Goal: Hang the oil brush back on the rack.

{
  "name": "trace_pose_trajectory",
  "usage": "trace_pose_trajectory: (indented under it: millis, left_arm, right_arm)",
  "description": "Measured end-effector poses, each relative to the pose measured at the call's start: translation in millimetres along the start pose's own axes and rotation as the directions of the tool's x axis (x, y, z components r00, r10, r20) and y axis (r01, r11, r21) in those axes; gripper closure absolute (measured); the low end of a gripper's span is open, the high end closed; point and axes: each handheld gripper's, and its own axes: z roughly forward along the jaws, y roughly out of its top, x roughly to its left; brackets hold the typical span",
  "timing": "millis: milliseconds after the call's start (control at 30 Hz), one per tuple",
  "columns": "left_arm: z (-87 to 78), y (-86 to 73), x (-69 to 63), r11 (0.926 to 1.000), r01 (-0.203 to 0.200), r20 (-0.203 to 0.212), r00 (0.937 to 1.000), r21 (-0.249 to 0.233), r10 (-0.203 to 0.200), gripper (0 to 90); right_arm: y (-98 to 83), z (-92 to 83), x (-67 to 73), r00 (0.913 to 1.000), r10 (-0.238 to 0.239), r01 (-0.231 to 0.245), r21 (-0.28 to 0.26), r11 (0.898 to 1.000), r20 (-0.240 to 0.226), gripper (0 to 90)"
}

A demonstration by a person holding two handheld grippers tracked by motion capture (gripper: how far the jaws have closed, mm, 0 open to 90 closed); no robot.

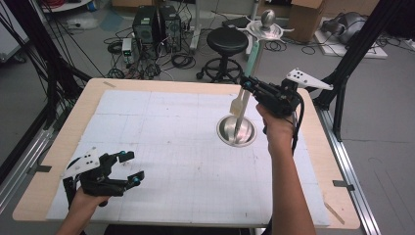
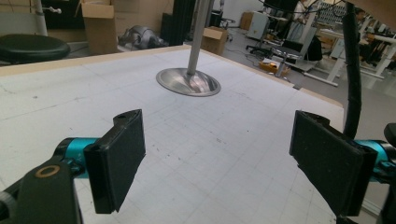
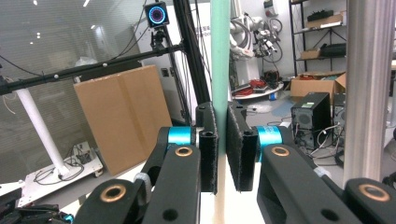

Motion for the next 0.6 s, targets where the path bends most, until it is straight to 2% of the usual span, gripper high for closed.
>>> trace_pose_trajectory:
  millis: [333, 600]
  left_arm:
    - [-0.3, -0.3, 0.6, 1.0, 0.003, -0.003, 1.0, 0.007, -0.003, 18.7]
    - [-0.5, -0.5, 0.9, 0.9999, 0.01, -0.004, 0.9999, 0.007, -0.01, 18.7]
  right_arm:
    - [7.5, 2.4, 1.1, 0.9999, -0.014, 0.014, 0.014, 1.0, -0.009, 84.1]
    - [6.6, 2.9, -0.5, 1.0, -0.003, 0.003, 0.026, 1.0, -0.004, 84.1]
